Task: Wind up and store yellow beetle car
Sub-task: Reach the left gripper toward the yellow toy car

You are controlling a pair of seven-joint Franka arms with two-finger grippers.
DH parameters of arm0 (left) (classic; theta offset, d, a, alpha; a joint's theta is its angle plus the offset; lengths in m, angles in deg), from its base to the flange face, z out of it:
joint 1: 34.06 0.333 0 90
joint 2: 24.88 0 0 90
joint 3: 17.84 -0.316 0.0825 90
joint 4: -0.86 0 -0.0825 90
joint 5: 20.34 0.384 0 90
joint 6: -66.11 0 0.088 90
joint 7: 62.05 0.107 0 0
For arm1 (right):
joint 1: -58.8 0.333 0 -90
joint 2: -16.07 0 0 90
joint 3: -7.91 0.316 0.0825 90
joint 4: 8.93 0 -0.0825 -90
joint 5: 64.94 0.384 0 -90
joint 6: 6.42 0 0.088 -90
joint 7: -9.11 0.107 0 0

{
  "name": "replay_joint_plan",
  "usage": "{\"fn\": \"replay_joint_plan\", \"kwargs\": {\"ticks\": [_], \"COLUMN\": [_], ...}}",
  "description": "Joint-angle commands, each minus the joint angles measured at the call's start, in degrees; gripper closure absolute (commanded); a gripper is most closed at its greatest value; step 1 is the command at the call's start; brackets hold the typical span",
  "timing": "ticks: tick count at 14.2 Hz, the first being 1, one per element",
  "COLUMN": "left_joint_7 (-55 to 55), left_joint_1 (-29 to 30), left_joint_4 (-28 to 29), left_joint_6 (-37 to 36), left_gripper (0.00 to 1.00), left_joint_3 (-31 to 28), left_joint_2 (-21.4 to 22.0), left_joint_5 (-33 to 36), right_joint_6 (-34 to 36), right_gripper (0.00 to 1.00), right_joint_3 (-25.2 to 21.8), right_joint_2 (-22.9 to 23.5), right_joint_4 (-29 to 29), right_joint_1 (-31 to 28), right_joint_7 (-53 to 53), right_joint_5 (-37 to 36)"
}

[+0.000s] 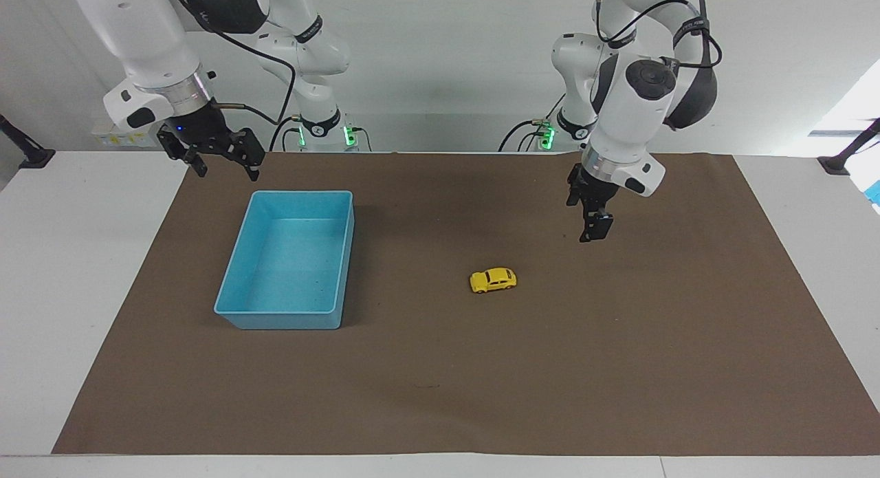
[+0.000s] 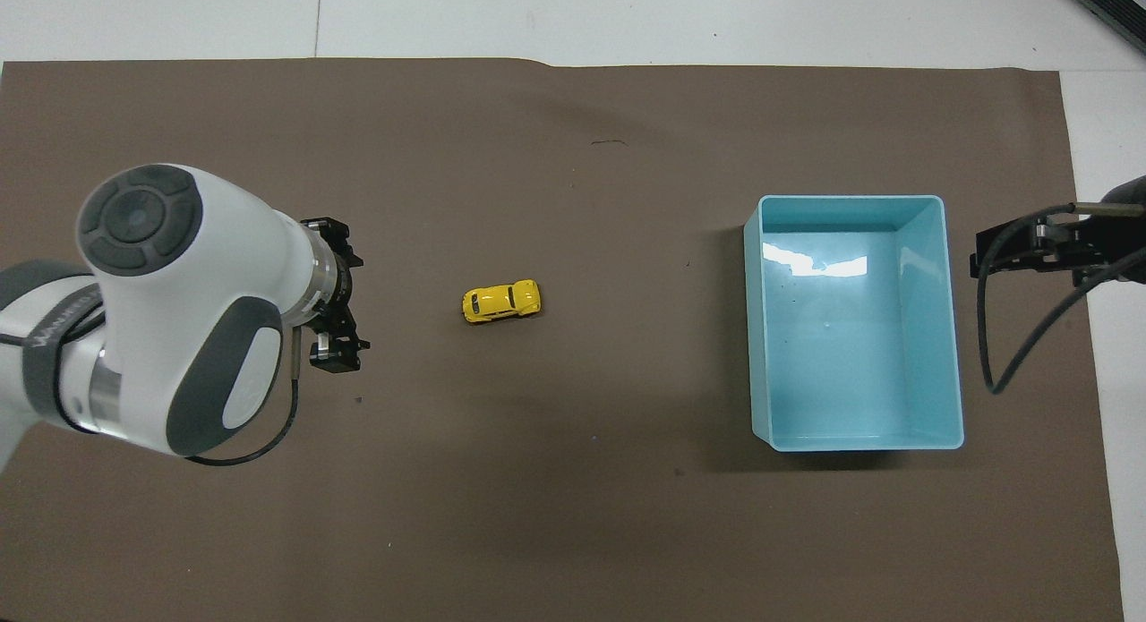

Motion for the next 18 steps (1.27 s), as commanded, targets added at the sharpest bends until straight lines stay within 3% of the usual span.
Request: {"fn": "replay_joint_plan", "kwargs": {"ticks": [1,7,13,18], "left_joint_7": [-4.38,-5.62,-7.46,-7.82], "left_joint_1": [-4.28,-7.28,-9.74,-11.32], "left_joint_4": [0.25,0.43,0.43,-0.1], "left_joint_6": [6.81,18.26,21.86,23.9], "left_gripper": [0.0,0.0,0.0,0.0], "left_joint_3": [-1.02,-0.93,-0.93,-1.02], "left_joint_2": [-4.74,-12.04,-14.24,-18.64], "left_joint_5": [-0.9,-7.57,-8.37,-8.37], "right_joint_6": [-0.1,-0.1,-0.1,-0.1], "right_gripper": [0.0,0.0,0.0,0.0], "right_joint_3": [0.54,0.54,0.46,0.54], "right_joint_2": [-0.52,-0.52,-0.52,-0.52], "right_joint_4": [-0.55,-0.55,-0.55,-0.55], "right_joint_1": [-0.8,-0.8,-0.8,-0.8], "right_joint_7": [-1.23,-1.23,-1.23,-1.23], "right_joint_5": [0.24,0.24,0.24,0.24]}}
